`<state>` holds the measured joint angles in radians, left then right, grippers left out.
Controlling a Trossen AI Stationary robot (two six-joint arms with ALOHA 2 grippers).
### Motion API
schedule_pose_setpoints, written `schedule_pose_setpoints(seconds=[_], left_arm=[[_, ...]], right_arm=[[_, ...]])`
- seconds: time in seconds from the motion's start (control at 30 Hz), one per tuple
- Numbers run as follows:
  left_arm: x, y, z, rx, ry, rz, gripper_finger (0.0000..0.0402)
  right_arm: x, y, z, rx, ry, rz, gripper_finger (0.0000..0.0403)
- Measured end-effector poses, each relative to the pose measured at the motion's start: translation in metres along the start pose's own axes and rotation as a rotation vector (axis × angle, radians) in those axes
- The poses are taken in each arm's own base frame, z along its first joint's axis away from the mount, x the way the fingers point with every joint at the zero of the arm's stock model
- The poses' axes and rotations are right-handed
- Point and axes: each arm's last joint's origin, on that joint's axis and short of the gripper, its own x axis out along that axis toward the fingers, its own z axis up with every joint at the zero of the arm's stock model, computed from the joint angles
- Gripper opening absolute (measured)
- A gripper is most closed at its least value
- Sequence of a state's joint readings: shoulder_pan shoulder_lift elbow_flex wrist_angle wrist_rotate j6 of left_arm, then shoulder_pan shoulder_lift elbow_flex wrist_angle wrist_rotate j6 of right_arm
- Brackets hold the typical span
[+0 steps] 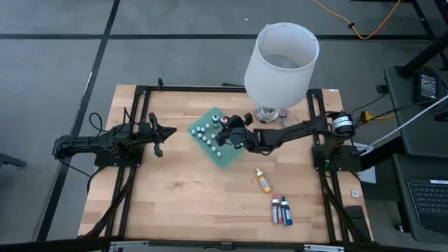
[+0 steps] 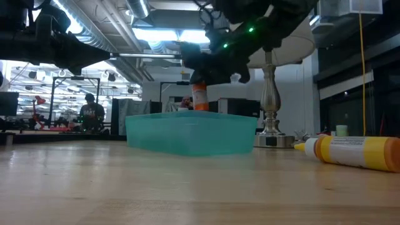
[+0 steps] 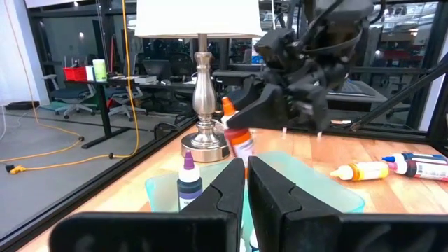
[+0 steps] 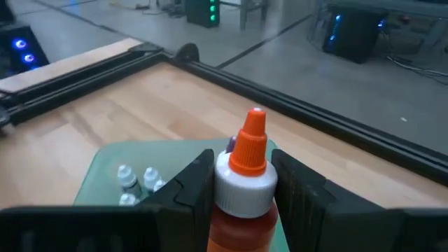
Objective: Pick & Place food coloring
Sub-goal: Put the large orange food coloring bottle into the green bin
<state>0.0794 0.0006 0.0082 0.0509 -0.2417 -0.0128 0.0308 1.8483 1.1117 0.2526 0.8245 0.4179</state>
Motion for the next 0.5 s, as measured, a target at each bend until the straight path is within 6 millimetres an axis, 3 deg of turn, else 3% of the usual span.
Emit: schedule_pose_setpoints(seconds=[0.5], left_arm=[[0.000,0.000,0.000,0.000,0.000,0.000,0.0010]], right_arm=[[0.044,-0.001,-0.034,0.081,-0.014,-0.125,0.0127]])
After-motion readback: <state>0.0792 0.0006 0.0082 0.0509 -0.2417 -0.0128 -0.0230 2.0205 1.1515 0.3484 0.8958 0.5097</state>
